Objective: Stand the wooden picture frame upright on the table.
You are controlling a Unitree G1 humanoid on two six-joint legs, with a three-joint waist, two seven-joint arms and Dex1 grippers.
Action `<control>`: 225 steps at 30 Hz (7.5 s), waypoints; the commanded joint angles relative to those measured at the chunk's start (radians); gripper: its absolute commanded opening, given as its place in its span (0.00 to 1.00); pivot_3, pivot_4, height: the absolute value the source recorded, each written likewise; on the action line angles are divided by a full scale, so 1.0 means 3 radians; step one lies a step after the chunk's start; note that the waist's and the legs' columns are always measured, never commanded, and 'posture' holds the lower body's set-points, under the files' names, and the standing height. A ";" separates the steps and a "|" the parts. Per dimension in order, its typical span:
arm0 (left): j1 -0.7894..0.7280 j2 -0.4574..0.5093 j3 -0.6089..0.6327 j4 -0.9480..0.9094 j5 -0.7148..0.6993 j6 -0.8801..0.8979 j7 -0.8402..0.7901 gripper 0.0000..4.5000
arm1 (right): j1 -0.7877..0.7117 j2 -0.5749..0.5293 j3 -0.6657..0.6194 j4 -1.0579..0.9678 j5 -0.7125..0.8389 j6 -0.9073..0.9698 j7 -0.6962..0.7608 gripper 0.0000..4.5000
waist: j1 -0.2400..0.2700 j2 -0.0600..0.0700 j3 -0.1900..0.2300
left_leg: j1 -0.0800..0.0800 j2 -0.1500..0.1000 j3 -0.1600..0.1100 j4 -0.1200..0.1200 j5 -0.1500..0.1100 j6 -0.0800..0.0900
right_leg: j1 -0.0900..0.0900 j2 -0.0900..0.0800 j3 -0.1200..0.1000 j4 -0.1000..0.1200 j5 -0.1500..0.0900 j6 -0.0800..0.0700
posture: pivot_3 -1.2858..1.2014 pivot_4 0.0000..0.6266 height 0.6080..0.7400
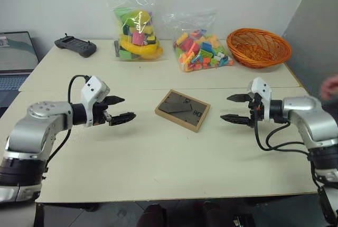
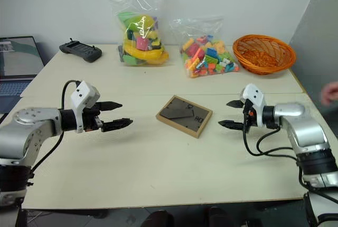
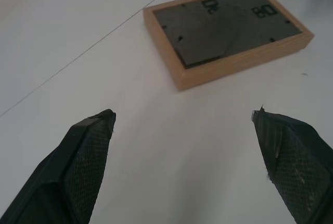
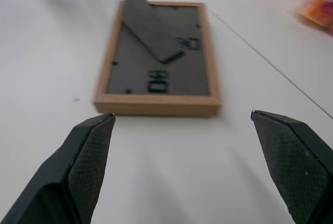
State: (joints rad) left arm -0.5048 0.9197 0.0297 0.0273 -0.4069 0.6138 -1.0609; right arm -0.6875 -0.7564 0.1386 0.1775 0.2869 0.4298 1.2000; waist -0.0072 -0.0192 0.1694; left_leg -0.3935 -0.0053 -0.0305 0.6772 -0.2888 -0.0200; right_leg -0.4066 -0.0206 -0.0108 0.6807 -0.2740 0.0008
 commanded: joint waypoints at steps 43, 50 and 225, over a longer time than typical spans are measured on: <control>-0.0408 -0.1408 -0.0499 0.1472 0.1040 -0.1238 0.0763 0.01 | -0.0548 0.1256 0.0551 0.1333 -0.1241 -0.1028 -0.0063 0.00 | -0.0073 -0.0001 -0.0003 | -0.0015 0.0002 0.0015 0.0007 0.0009 -0.0015 | -0.0017 -0.0009 0.0005 0.0009 0.0001 0.0000 | 0.52 0.24 1.00; -0.0392 -0.1220 -0.0577 0.1529 0.1160 -0.1163 0.0600 0.01 | -0.0678 0.1240 0.0491 0.1593 -0.1476 -0.1118 -0.0635 0.00 | -0.0074 -0.0001 -0.0003 | -0.0013 0.0000 0.0014 0.0007 0.0009 -0.0015 | -0.0017 -0.0009 0.0005 0.0011 0.0001 0.0000 | 0.52 0.24 1.00; 0.1651 -0.0629 0.0115 -0.2193 -0.0707 -0.0185 0.2682 1.00 | -0.0787 0.1816 0.0013 0.2220 -0.0055 -0.0736 -0.0166 0.29 | -0.0029 -0.0010 0.0010 | -0.0011 0.0002 0.0011 -0.0003 0.0008 -0.0014 | -0.0015 -0.0007 0.0009 0.0002 0.0001 -0.0002 | 0.52 0.24 1.00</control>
State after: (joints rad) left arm -0.0138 0.7531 0.0438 -0.6206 -0.6489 0.5923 -0.2344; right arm -0.9094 -0.2120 0.1751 0.8300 0.2852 0.2704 1.1535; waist -0.0157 -0.0223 0.1723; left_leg -0.3969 -0.0046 -0.0274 0.6764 -0.2865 -0.0241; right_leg -0.4110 -0.0226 -0.0083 0.6813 -0.2737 0.0003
